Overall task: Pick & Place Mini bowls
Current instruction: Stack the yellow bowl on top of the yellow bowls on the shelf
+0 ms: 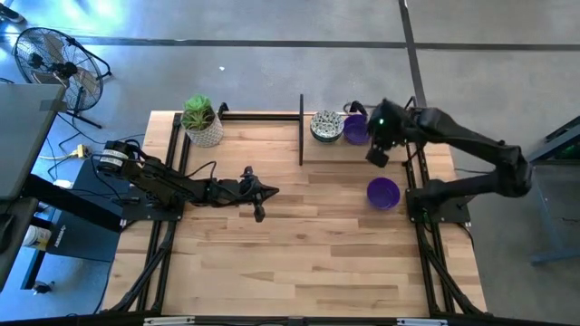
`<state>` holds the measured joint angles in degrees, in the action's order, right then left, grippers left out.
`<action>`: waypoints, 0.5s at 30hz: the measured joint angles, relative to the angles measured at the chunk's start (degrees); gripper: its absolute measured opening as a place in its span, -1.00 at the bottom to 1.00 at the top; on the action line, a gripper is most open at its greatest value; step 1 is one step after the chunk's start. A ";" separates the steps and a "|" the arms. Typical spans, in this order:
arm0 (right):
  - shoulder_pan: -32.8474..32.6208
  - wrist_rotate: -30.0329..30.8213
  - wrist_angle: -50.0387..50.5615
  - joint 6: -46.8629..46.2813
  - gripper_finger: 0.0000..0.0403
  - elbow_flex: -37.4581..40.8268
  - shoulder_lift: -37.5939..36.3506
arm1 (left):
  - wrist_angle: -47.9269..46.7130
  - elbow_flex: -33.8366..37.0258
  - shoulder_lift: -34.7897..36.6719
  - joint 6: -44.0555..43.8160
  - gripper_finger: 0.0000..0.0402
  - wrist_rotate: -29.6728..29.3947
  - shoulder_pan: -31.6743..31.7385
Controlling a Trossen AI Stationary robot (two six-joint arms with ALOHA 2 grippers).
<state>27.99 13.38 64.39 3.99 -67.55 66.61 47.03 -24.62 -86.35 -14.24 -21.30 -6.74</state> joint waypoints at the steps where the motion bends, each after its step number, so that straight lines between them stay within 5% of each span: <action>1: 2.22 -0.39 0.22 1.13 -0.94 0.00 0.05 | 0.03 0.00 0.00 0.00 -0.99 0.02 0.00; 15: 16.85 -2.59 -0.32 10.81 -0.93 -0.02 6.62 | 1.20 0.00 0.00 0.34 -0.99 2.86 -0.02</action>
<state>44.84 10.79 64.07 14.80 -67.57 73.23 48.23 -24.62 -86.35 -13.90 -18.44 -6.76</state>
